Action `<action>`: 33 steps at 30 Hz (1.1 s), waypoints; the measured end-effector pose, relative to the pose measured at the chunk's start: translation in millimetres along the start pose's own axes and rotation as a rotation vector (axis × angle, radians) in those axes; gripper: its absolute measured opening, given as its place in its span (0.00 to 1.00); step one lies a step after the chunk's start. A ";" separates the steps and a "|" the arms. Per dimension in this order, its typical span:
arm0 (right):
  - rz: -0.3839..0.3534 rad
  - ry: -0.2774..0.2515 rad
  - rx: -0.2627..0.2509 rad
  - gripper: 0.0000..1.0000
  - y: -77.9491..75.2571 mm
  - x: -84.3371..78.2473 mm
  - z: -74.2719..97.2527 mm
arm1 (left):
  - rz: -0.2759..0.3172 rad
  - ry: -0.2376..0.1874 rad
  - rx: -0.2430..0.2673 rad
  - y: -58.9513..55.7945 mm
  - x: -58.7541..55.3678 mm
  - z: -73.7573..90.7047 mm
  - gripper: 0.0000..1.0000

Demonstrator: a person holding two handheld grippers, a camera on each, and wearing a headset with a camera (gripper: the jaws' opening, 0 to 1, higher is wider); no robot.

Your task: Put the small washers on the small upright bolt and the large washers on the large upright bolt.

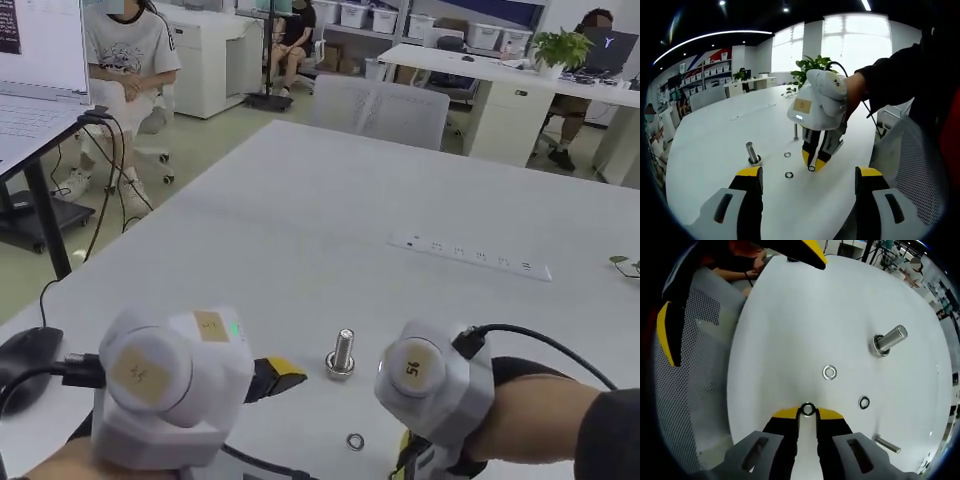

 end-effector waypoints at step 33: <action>-0.126 -0.043 -0.030 0.14 -25.3 -21.1 57.1 | -0.010 -0.021 -0.020 -0.2 3.0 -2.0 0.75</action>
Point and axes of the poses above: the centre of the closed fingertips' face, and the gripper's own axes: z roughly backward along the fingers, y roughly to its left, x roughly out of its top, the point moved 2 cm from there along z, roughly backward along the fingers, and after that the axes turned 10 degrees about -z, right-handed, at the moved point
